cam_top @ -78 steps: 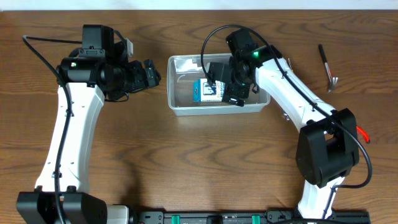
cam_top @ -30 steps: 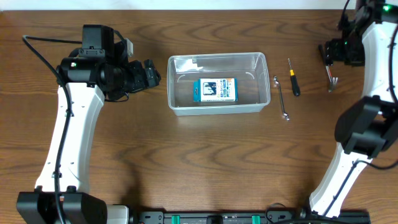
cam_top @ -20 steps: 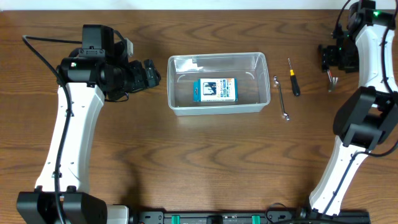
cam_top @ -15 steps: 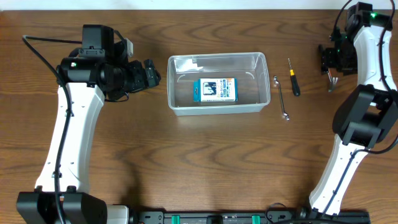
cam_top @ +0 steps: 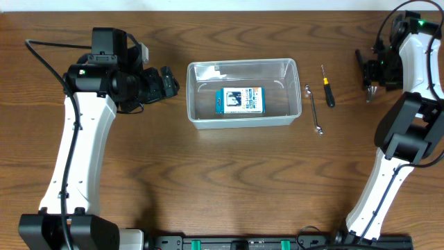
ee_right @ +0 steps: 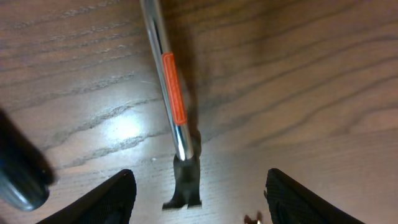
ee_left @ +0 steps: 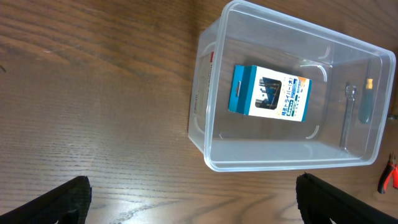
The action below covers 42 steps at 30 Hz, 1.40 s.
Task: Pack container
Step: 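Close right gripper on the orange-grip tool handle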
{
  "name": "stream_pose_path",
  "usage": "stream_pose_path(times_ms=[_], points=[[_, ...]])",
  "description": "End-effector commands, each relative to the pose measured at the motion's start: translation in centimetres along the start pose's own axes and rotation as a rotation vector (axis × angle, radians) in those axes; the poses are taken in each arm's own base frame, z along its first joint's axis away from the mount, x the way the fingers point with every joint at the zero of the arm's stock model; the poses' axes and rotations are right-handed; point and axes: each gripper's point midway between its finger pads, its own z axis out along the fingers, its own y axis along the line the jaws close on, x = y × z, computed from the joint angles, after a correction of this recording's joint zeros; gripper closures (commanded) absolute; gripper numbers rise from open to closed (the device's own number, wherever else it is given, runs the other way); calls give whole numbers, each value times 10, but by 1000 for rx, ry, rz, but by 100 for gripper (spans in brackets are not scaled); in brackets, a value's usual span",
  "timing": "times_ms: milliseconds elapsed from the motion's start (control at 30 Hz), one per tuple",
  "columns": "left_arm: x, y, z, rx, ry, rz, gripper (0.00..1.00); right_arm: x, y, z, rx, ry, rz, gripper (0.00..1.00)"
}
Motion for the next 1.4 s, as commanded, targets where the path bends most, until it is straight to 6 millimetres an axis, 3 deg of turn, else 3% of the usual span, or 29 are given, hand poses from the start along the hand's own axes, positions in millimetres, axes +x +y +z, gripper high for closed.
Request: stream_pose_path(times_ms=[0,233,733,1100,1167,1300,1367], points=[[0,0,-2,-7,-6,4,2,7,7,14,-46,27,-31,30],[0,0,-2,-7,-6,4,2,10,10,30,-54,35,-35,30],[0,0,-2,-7,-6,4,2,7,10,40,-50,17,-32,33],[0,0,-2,-7,-6,4,2,19,13,60,-57,52,-34,32],[0,0,-2,-7,-6,4,2,19,13,60,-57,52,-33,37],[0,0,-2,-7,-6,4,2,19,13,60,-56,52,-33,71],[0,0,-2,-7,-6,4,2,19,13,60,-56,52,-33,75]])
